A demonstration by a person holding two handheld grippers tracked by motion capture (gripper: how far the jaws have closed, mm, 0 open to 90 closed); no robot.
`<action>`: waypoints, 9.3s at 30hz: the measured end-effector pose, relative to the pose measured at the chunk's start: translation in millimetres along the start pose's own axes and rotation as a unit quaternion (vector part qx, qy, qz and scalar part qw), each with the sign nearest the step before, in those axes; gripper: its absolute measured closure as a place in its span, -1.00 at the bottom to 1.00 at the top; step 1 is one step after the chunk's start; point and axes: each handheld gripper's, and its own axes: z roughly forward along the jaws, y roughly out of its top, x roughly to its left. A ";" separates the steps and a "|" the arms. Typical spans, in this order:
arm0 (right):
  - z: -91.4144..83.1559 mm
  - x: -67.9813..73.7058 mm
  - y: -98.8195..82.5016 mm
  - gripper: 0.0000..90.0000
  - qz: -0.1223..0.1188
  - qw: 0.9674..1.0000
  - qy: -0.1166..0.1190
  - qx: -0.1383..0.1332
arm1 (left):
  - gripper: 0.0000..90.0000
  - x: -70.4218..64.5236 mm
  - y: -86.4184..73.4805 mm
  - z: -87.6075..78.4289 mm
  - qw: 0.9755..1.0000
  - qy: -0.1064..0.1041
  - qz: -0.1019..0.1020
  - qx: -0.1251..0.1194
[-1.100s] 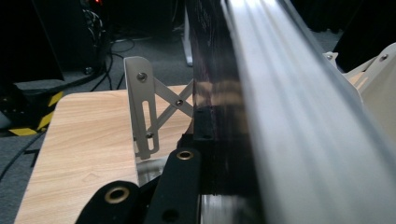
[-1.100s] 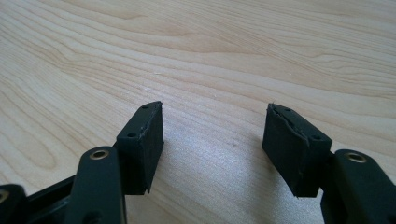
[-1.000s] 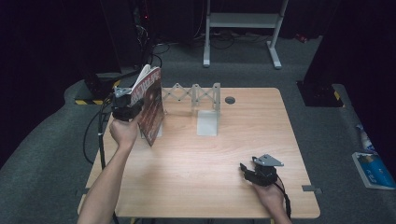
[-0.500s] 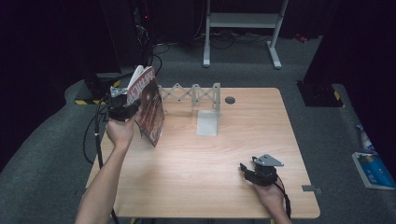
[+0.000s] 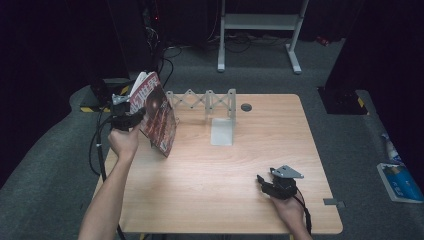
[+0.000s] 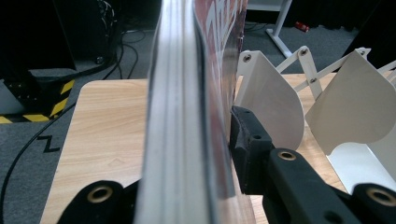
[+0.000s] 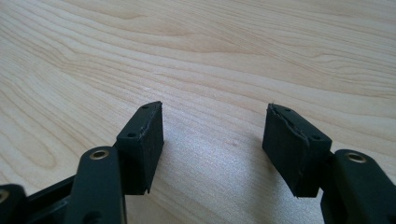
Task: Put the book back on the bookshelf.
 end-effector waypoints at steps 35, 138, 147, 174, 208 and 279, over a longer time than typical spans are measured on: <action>-0.1 0.1 0.0 -0.15 0.001 1.000 0.000 0.000 | -0.17 16.8 -2.0 -18.6 1.000 -0.012 0.005 -0.005; -0.1 0.1 -0.2 -0.15 0.001 1.000 0.000 0.000 | -0.44 -18.9 -44.2 -100.6 0.991 -0.118 0.033 -0.045; -0.2 0.1 -0.2 -0.15 0.001 1.000 0.000 0.000 | -0.43 -27.7 -46.7 -97.5 0.990 -0.132 0.039 -0.041; -0.1 0.3 -0.2 -0.15 0.001 1.000 -0.001 -0.001 | -0.38 -53.5 -58.2 -84.8 0.984 -0.166 0.057 -0.016; -0.2 0.2 -0.2 -0.15 0.001 1.000 0.000 0.000 | -0.37 -88.8 -61.8 -61.6 0.975 -0.217 0.054 -0.001; -0.3 0.5 -0.4 -0.15 0.000 1.000 -0.001 -0.001 | -0.29 -135.7 -85.8 -11.4 0.964 -0.257 0.045 0.044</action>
